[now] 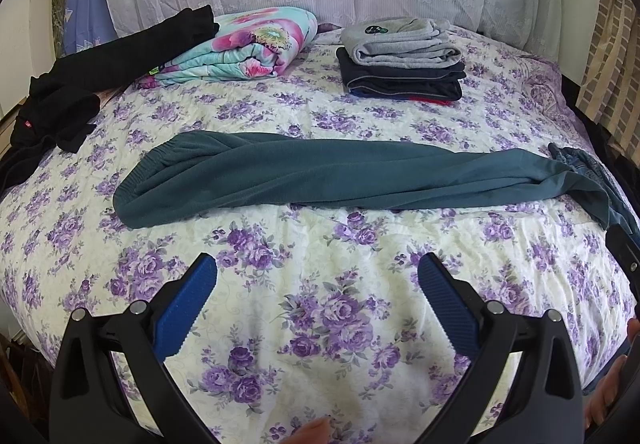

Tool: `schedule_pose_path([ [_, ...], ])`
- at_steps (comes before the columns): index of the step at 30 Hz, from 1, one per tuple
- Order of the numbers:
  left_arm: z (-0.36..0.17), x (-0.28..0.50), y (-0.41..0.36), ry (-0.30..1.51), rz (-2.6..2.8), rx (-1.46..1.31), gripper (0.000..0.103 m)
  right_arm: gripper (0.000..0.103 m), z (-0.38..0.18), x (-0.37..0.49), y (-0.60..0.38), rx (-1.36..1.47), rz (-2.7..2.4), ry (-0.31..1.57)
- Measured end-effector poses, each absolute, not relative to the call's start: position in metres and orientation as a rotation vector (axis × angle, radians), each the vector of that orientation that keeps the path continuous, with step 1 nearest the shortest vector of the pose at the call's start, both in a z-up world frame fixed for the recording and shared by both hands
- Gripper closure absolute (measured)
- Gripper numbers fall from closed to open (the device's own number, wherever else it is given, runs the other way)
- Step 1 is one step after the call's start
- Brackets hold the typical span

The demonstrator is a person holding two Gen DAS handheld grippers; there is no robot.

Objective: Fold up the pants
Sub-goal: 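Grasp the waistband end of the teal pants with the left gripper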

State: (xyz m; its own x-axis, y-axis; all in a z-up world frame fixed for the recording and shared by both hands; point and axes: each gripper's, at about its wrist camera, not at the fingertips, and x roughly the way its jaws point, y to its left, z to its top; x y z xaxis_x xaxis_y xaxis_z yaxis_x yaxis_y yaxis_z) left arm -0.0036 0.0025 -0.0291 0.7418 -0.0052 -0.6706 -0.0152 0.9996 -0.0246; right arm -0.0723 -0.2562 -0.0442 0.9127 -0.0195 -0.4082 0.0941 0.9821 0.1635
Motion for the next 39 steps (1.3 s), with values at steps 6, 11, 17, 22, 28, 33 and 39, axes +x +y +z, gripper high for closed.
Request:
schedule_pose_path([
  [6, -0.038, -0.005, 0.005, 0.746, -0.004, -0.023, 0.005, 0.003, -0.045, -0.07, -0.256, 0.183, -0.06, 0.431],
  [11, -0.046, 0.007, 0.046, 0.78, -0.054, -0.085, 0.005, 0.003, -0.049, -0.067, -0.265, 0.186, -0.063, 0.448],
  [17, -0.067, 0.032, 0.154, 0.887, -0.126, -0.536, 0.005, 0.003, -0.062, -0.057, -0.281, 0.238, -0.093, 0.5],
  [22, -0.073, 0.042, 0.205, 0.881, -0.111, -0.776, 0.005, 0.003, -0.07, -0.045, -0.285, 0.276, -0.08, 0.53],
  [28, -0.082, 0.056, 0.236, 0.89, -0.083, -0.89, 0.005, 0.003, -0.076, -0.034, -0.284, 0.272, -0.062, 0.552],
  [33, -0.078, 0.062, 0.251, 0.865, -0.094, -0.882, 0.032, 0.003, -0.079, -0.029, -0.29, 0.324, -0.026, 0.542],
  [39, -0.09, 0.068, 0.234, 0.901, -0.197, -0.874, 0.088, 0.003, -0.081, -0.026, -0.291, 0.335, -0.026, 0.549],
])
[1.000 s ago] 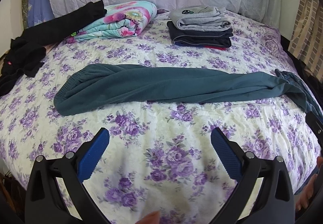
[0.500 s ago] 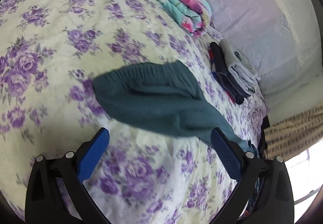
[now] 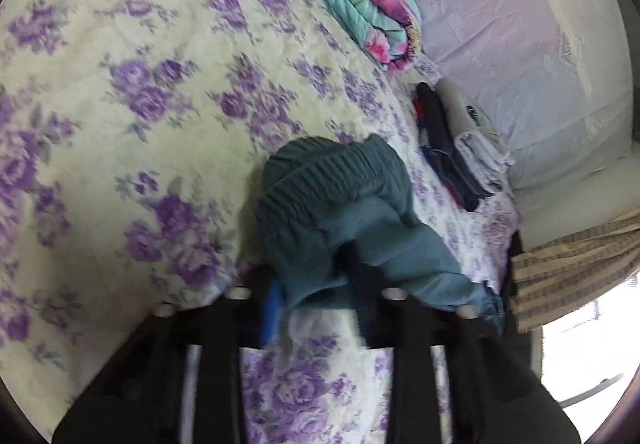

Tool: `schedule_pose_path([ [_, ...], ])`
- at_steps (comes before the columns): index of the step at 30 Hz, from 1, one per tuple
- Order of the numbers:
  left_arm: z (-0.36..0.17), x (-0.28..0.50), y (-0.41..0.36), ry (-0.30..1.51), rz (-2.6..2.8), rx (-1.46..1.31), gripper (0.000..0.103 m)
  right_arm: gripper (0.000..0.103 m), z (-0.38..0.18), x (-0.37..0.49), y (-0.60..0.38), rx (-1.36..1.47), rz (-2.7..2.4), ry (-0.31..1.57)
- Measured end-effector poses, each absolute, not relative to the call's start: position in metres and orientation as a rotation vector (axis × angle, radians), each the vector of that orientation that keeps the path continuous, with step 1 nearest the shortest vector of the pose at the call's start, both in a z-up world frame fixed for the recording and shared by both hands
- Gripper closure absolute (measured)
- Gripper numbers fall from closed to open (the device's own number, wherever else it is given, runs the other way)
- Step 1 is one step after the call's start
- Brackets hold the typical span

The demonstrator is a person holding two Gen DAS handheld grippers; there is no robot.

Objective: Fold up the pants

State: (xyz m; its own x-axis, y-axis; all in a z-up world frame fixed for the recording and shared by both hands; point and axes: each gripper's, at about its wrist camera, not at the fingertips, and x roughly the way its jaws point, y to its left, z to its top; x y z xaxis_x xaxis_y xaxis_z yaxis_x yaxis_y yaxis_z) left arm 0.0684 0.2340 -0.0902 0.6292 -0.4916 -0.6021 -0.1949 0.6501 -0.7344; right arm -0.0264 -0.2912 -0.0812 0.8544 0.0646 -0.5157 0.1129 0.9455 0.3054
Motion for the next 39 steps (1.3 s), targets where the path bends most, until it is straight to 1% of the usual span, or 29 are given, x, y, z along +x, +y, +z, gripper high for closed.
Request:
schedule_pose_path([
  [1, -0.09, 0.066, 0.235, 0.886, -0.21, -0.902, 0.095, 0.003, -0.081, -0.027, -0.291, 0.328, -0.028, 0.542],
  [3, -0.08, 0.058, 0.238, 0.843, -0.218, -0.912, 0.096, 0.003, -0.079, -0.028, -0.29, 0.313, -0.035, 0.528],
  [9, -0.01, 0.053, 0.23, 0.745, -0.29, -0.844, 0.097, 0.003, -0.076, -0.021, -0.298, 0.276, -0.052, 0.523],
  [12, 0.027, 0.071, 0.222, 0.723, -0.339, -0.816, 0.097, 0.003, -0.07, -0.017, -0.312, 0.259, -0.093, 0.502],
  [19, 0.082, 0.117, 0.202, 0.681, -0.353, -0.765, 0.097, 0.003, -0.057, 0.004, -0.366, 0.328, -0.099, 0.477],
  [22, 0.088, 0.134, 0.199, 0.674, -0.329, -0.771, 0.097, 0.003, -0.051, 0.024, -0.394, 0.354, -0.098, 0.486],
  [28, 0.077, 0.149, 0.215, 0.676, -0.242, -0.816, 0.097, 0.003, -0.034, 0.068, -0.459, 0.443, -0.095, 0.498],
  [35, 0.075, 0.148, 0.257, 0.64, -0.092, -0.881, 0.097, 0.003, -0.043, 0.143, -0.488, 0.505, -0.009, 0.623],
  [37, 0.079, 0.148, 0.265, 0.626, -0.038, -0.863, 0.097, 0.005, -0.049, 0.16, -0.491, 0.523, 0.005, 0.661],
  [39, 0.088, 0.147, 0.268, 0.6, 0.042, -0.79, 0.097, 0.014, -0.056, 0.176, -0.494, 0.552, 0.032, 0.698],
])
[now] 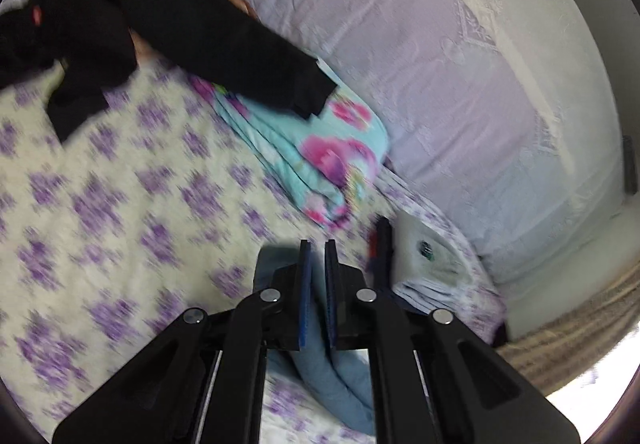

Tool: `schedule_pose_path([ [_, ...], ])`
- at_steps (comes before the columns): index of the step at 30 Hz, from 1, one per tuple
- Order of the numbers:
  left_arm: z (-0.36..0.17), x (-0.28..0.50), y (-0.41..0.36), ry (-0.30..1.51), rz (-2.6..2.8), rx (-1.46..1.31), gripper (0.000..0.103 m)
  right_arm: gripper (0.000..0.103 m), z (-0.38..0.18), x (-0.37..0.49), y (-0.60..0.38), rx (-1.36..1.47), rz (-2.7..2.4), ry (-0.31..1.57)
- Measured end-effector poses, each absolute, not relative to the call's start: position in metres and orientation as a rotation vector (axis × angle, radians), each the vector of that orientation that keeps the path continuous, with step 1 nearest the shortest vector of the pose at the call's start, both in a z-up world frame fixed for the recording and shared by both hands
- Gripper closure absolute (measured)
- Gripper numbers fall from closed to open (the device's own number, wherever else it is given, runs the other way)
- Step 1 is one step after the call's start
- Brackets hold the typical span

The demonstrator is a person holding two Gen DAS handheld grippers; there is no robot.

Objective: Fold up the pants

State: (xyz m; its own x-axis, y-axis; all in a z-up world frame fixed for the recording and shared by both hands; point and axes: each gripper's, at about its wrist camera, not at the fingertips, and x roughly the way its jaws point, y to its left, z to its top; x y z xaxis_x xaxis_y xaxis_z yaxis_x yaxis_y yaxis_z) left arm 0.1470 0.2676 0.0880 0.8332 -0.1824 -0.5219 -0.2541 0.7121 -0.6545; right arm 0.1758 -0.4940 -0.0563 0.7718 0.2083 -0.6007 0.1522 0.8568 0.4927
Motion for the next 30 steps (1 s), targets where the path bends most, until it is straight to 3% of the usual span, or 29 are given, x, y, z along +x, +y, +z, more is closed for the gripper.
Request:
schedule_pose_path([
  [4, 0.09, 0.156, 0.266, 0.623, 0.032, -0.758, 0.097, 0.026, -0.07, 0.196, -0.485, 0.52, 0.052, 0.794],
  [7, 0.077, 0.159, 0.25, 0.685, 0.001, -0.695, 0.097, 0.028, -0.075, 0.201, -0.481, 0.458, 0.009, 0.825],
  [10, 0.05, 0.158, 0.239, 0.772, 0.017, -0.653, 0.096, 0.049, -0.087, 0.206, -0.477, 0.454, 0.029, 0.882],
  [11, 0.038, 0.158, 0.239, 0.803, 0.027, -0.661, 0.096, 0.064, -0.091, 0.207, -0.476, 0.448, 0.024, 0.899],
  [15, -0.001, 0.152, 0.251, 0.896, 0.083, -0.697, 0.096, 0.099, -0.097, 0.204, -0.484, 0.471, -0.004, 0.881],
  [18, -0.016, 0.154, 0.257, 0.936, 0.114, -0.665, 0.096, 0.099, -0.085, 0.191, -0.49, 0.493, -0.018, 0.82],
  [20, -0.013, 0.158, 0.26, 0.924, 0.111, -0.629, 0.089, 0.099, -0.073, 0.183, -0.487, 0.471, -0.023, 0.79],
  [22, -0.014, 0.163, 0.265, 0.938, 0.124, -0.611, 0.047, 0.099, -0.063, 0.176, -0.487, 0.479, -0.02, 0.766],
  [30, -0.044, 0.173, 0.278, 0.936, 0.08, -0.737, 0.043, 0.099, -0.011, 0.148, -0.498, 0.495, -0.041, 0.623],
])
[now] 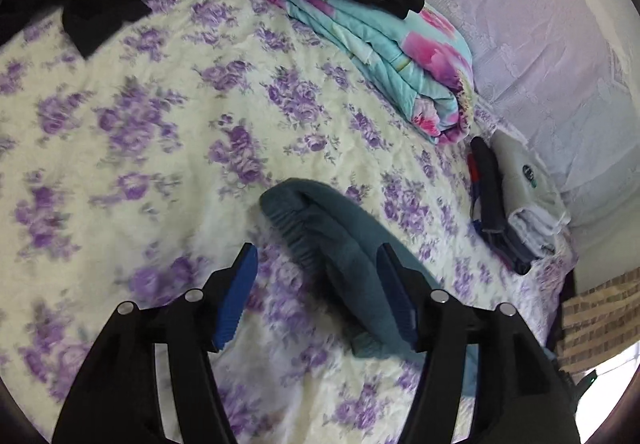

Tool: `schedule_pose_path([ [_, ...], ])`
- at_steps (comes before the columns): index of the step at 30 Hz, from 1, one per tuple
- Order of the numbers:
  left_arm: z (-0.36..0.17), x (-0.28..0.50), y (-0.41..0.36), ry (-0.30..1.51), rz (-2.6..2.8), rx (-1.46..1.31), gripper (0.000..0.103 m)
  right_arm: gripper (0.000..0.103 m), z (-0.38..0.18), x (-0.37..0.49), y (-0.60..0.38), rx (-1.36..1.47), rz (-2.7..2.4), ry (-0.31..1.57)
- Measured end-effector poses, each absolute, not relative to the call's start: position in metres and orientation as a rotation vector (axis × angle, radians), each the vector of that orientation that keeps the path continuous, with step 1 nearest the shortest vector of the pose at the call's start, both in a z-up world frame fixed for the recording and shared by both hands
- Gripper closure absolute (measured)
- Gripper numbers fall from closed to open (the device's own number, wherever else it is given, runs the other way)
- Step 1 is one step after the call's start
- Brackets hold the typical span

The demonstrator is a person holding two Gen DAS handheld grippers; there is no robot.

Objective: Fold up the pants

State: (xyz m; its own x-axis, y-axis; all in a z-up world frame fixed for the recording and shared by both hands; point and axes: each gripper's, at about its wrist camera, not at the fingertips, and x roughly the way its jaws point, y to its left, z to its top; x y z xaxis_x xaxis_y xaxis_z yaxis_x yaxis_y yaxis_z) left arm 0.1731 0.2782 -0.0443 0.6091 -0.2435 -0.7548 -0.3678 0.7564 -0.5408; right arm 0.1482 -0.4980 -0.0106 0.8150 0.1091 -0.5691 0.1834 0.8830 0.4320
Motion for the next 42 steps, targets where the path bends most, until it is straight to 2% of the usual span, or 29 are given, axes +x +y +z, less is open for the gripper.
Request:
schedule_pose_path([
  [3, -0.052, 0.194, 0.277, 0.921, 0.065, -0.76, 0.044, 0.099, 0.013, 0.138, -0.503, 0.496, -0.05, 0.577],
  [5, -0.048, 0.208, 0.271, 0.901, 0.036, -0.735, 0.056, 0.099, 0.031, 0.128, -0.508, 0.49, -0.065, 0.536],
  [6, -0.043, 0.214, 0.267, 0.89, 0.012, -0.721, 0.071, 0.099, 0.039, 0.124, -0.511, 0.485, -0.074, 0.517],
  [7, -0.039, 0.217, 0.265, 0.887, -0.02, -0.724, 0.079, 0.099, 0.046, 0.119, -0.513, 0.481, -0.08, 0.501],
  [14, 0.011, 0.222, 0.247, 0.781, -0.077, -0.669, 0.081, 0.099, 0.058, 0.118, -0.522, 0.456, -0.121, 0.49],
  [19, 0.036, 0.246, 0.246, 0.768, -0.048, -0.648, 0.081, 0.099, 0.041, 0.172, -0.525, 0.428, -0.15, 0.543],
  [22, 0.031, 0.275, 0.24, 0.809, -0.012, -0.615, 0.08, 0.098, 0.021, 0.225, -0.528, 0.423, -0.164, 0.608],
  [23, 0.023, 0.289, 0.239, 0.846, 0.01, -0.606, 0.079, 0.095, 0.013, 0.243, -0.529, 0.417, -0.161, 0.644],
  [25, 0.005, 0.306, 0.236, 0.909, 0.059, -0.59, 0.077, 0.082, -0.002, 0.267, -0.532, 0.389, -0.221, 0.692],
  [26, -0.002, 0.31, 0.235, 0.927, 0.071, -0.581, 0.077, 0.064, -0.006, 0.27, -0.533, 0.389, -0.25, 0.687],
  [27, -0.006, 0.31, 0.234, 0.93, 0.069, -0.57, 0.077, 0.061, -0.008, 0.268, -0.533, 0.397, -0.246, 0.671],
  [29, -0.006, 0.299, 0.234, 0.918, 0.039, -0.556, 0.062, 0.06, -0.009, 0.256, -0.527, 0.382, -0.219, 0.656],
  [30, -0.004, 0.291, 0.235, 0.904, 0.032, -0.551, 0.042, 0.055, -0.009, 0.248, -0.523, 0.362, -0.217, 0.654],
  [31, -0.001, 0.277, 0.237, 0.882, 0.042, -0.539, 0.036, 0.05, -0.009, 0.236, -0.518, 0.34, -0.214, 0.651],
  [32, -0.001, 0.266, 0.238, 0.872, 0.041, -0.532, 0.033, 0.037, -0.008, 0.223, -0.512, 0.323, -0.207, 0.643],
  [33, -0.002, 0.258, 0.238, 0.874, 0.021, -0.529, 0.033, 0.03, -0.007, 0.209, -0.505, 0.312, -0.197, 0.628],
  [36, -0.013, 0.224, 0.23, 0.923, -0.088, -0.547, 0.034, 0.018, -0.007, 0.163, -0.483, 0.289, -0.171, 0.587],
  [41, -0.039, 0.186, 0.202, 0.955, -0.214, -0.484, 0.035, 0.011, -0.015, 0.093, -0.447, 0.323, -0.1, 0.503],
  [42, -0.045, 0.186, 0.203, 0.939, -0.24, -0.487, 0.04, 0.011, -0.018, 0.084, -0.44, 0.331, -0.087, 0.497],
])
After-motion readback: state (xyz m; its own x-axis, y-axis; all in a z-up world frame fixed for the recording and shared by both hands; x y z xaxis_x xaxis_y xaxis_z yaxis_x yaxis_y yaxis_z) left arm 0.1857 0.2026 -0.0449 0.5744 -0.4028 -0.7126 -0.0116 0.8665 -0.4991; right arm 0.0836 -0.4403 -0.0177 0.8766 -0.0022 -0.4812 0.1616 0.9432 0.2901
